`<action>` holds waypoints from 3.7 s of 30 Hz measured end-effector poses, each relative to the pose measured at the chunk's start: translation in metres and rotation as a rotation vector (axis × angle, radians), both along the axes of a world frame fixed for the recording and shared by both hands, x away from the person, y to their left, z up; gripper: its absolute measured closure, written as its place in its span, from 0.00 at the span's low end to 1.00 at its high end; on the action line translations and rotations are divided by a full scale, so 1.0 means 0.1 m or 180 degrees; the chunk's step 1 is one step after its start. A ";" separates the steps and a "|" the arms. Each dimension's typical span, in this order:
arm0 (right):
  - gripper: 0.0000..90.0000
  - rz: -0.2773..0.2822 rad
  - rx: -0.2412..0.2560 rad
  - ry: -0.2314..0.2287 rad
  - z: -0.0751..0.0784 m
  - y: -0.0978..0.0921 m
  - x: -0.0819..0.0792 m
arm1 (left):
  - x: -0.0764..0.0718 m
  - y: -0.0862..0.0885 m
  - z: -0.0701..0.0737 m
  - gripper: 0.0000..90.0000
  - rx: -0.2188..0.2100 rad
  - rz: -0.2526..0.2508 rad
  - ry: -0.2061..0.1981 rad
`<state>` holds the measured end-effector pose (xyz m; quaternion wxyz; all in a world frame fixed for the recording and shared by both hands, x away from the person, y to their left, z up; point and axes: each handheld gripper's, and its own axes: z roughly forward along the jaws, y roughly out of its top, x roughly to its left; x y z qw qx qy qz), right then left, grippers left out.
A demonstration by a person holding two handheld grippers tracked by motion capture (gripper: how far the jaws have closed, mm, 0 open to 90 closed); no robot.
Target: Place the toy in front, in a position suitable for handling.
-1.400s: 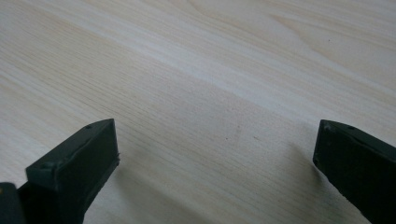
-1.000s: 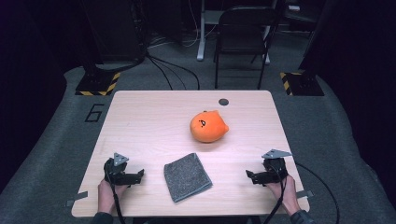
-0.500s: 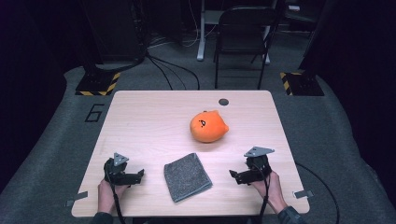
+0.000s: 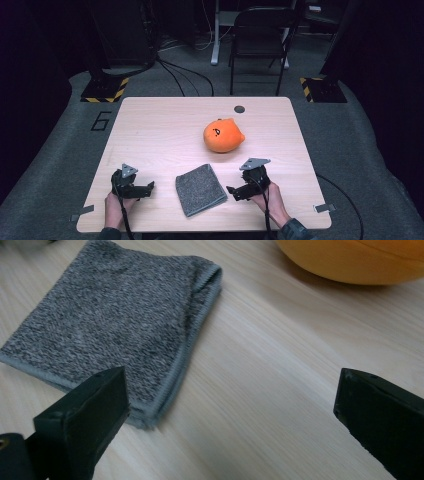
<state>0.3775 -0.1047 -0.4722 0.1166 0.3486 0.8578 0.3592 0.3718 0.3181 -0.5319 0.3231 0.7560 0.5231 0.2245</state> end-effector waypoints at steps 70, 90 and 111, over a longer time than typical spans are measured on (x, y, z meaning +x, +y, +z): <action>0.84 0.0526 -0.0067 -0.0009 -0.06 1.01 0.05 | 0.00 0.00 0.00 0.00 0.0003 -0.0009 -0.0005; 0.84 0.0218 -0.0021 -0.0157 0.20 0.38 0.00 | 0.00 0.00 0.00 0.00 0.0001 -0.0005 -0.0007; 0.83 -0.0448 -0.0010 -0.0226 0.26 -0.50 0.05 | 0.00 0.00 0.00 0.00 0.0005 -0.0010 -0.0004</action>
